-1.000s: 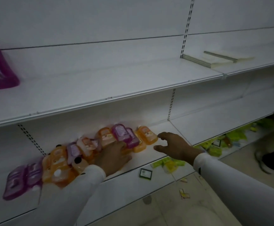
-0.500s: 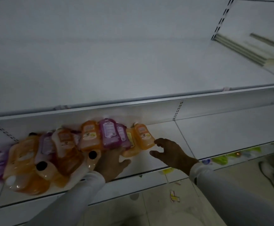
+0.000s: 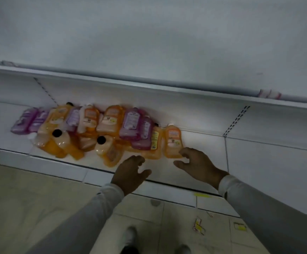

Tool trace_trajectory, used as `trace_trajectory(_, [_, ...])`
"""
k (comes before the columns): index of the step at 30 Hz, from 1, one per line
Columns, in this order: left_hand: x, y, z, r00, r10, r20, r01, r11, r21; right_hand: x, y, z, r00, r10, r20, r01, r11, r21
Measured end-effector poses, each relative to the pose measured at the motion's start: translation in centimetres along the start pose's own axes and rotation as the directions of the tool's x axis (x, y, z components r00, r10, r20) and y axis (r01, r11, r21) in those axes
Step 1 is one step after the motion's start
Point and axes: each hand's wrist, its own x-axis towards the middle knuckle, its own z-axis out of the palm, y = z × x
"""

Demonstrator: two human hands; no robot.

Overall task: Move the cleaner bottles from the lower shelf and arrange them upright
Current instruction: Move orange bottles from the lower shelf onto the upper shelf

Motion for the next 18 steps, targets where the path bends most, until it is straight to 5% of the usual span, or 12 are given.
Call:
trace_trajectory(12, [0.0, -9.4, -5.0, 0.925, -0.219, -0.31, 0.219, 0.975, -0.037, 3.2, -0.3, 6.5, 0.993, -0.035, 0.115, 0.03, 0.999, 0.043])
trace_trajectory(18, [3.5, -12.9, -6.4, 0.922, -0.15, -0.358, 0.154, 0.988, -0.016, 7.4, -2.1, 9.8, 0.996, 0.044, -0.072, -0.036, 0.993, 0.108])
